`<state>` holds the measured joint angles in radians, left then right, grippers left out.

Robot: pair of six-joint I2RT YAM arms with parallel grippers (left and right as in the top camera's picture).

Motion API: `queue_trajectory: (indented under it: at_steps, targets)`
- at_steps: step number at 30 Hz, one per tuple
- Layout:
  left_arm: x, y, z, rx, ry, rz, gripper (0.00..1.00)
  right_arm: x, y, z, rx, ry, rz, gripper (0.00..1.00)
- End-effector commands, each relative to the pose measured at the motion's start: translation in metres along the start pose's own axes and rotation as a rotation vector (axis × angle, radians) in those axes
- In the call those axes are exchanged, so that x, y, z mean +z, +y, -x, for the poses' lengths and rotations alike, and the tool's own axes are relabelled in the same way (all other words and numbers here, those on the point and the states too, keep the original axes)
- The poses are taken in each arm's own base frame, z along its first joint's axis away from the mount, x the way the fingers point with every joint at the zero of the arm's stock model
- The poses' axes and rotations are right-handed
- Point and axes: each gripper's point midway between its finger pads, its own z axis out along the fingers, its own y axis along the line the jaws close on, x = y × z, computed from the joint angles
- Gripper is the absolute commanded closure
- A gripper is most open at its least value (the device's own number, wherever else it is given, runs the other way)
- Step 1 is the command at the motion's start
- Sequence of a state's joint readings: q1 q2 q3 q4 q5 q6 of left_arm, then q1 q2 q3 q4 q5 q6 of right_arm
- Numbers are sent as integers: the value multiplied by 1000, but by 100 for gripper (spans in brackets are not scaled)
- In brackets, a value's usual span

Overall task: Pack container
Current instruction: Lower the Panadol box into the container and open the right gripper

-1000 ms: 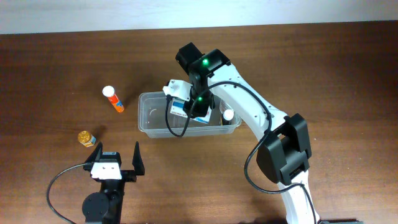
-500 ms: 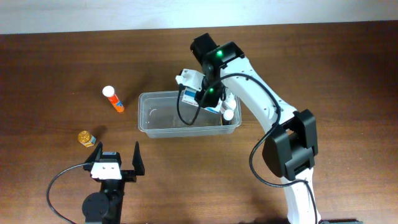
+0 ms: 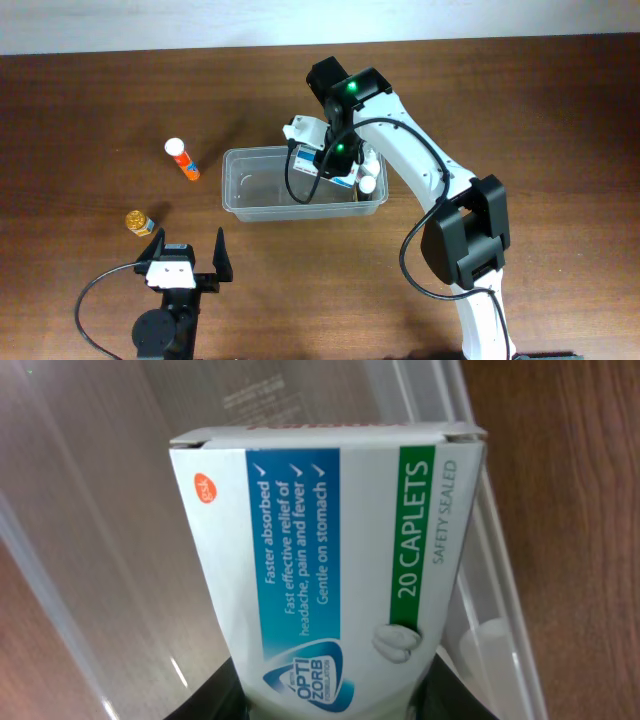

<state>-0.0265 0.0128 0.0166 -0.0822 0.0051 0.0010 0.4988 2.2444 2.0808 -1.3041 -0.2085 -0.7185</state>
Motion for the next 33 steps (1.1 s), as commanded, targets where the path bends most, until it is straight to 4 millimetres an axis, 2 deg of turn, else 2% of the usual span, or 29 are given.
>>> queue_trajectory:
  at_steps: [1, 7, 17, 20, 21, 28, 33]
  targets:
    - [0, -2, -2, 15, 0, -11, 1, 5, 6, 1, -11, -1, 32, 65]
    - [0, -2, -2, 15, 0, -11, 0, 4, 13, 0, -43, -6, 65, 65]
    - [0, -2, -2, 15, 0, -11, 1, 5, 13, 1, -68, -6, 64, 65]
    - [0, -2, -2, 15, 0, -11, 1, 5, 13, 1, -78, -6, 63, 61]
    - [0, -2, -2, 15, 0, -11, 1, 5, 13, 1, -87, -7, 62, 56]
    - [0, -2, -2, 15, 0, -11, 1, 5, 11, 2, -88, -12, 56, 42]
    - [0, -2, -2, 15, 0, -11, 0, 5, 9, 4, -91, -18, 47, 37]
